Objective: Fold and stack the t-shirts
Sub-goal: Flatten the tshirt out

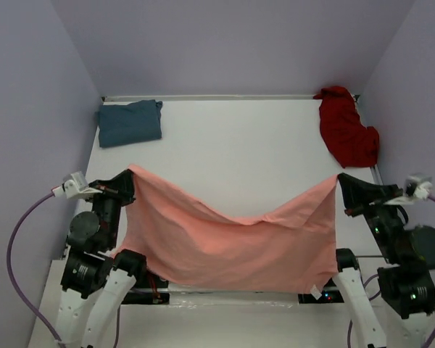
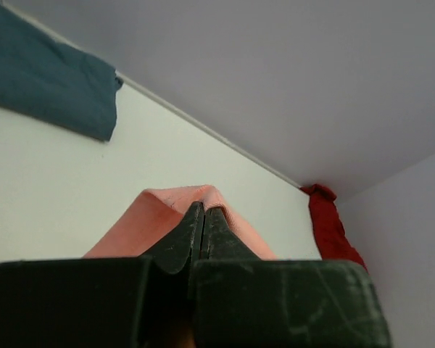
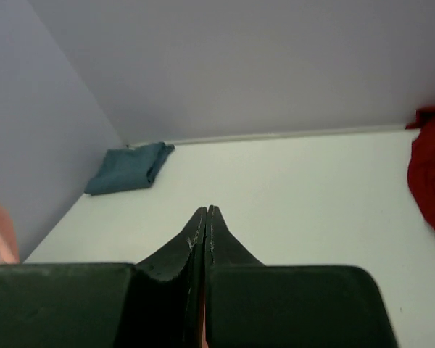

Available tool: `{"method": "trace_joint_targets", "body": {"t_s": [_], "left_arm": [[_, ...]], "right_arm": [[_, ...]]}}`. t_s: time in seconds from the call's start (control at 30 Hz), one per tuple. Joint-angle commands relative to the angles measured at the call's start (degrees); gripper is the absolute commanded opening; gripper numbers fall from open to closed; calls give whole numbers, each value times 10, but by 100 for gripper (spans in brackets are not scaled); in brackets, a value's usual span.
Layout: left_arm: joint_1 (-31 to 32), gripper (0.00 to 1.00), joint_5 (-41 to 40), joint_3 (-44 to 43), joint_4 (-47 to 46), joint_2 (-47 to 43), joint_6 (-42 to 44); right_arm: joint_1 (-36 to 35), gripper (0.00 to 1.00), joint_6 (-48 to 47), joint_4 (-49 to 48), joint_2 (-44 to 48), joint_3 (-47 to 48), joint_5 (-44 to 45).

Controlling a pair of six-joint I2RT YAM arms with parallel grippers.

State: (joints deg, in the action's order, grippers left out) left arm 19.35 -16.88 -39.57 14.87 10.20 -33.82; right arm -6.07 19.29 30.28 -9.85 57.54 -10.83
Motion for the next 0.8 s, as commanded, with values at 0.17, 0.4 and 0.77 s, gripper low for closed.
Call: {"method": "trace_joint_targets", "body": {"t_s": [0.17,0.4,0.77], "left_arm": [[-4,0,-33,77,-168,221,-83],[-4,0,-50,64,-272,430,-90],[-12,0,-133,-143,-262,713,-58]], "right_arm": [[-3,0,38,-191,-194,-117,71],[-3,0,33,-285,-466,-100,87],[-3,0,10,-375,-858,120,61]]}}
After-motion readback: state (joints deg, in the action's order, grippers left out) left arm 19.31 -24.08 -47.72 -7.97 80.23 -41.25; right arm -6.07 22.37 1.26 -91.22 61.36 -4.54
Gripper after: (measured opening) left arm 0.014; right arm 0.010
